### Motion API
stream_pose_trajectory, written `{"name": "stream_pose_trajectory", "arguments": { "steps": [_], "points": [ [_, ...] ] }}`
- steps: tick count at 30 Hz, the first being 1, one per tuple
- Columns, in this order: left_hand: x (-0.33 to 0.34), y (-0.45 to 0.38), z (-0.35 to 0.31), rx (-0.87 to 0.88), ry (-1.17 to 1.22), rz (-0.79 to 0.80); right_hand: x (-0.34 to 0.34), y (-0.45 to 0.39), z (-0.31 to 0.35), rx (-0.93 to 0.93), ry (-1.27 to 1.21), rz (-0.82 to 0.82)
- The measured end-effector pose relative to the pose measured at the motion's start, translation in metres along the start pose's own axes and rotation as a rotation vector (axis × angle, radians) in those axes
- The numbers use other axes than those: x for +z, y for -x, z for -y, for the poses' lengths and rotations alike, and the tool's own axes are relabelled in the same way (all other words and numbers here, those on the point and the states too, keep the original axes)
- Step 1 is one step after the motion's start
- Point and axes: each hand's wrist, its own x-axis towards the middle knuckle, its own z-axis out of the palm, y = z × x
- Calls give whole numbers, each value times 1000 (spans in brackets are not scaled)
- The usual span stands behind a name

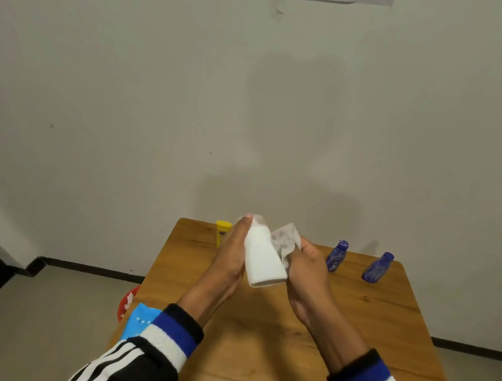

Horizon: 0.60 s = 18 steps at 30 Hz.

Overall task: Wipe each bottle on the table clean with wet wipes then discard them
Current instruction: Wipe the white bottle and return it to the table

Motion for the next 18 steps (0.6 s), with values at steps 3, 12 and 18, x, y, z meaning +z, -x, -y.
{"name": "stream_pose_trajectory", "arguments": {
  "steps": [3, 12, 18],
  "points": [
    [1, -3, 6, 52, -36, -9, 19, -5, -2, -101, 109, -6],
    [-39, -9, -9, 126, -80, -54, 12, 24, -25, -148, 316, 154],
    [-27, -1, -7, -47, 221, 47, 15, 10, 13, -732, 747, 23]
  ]
}}
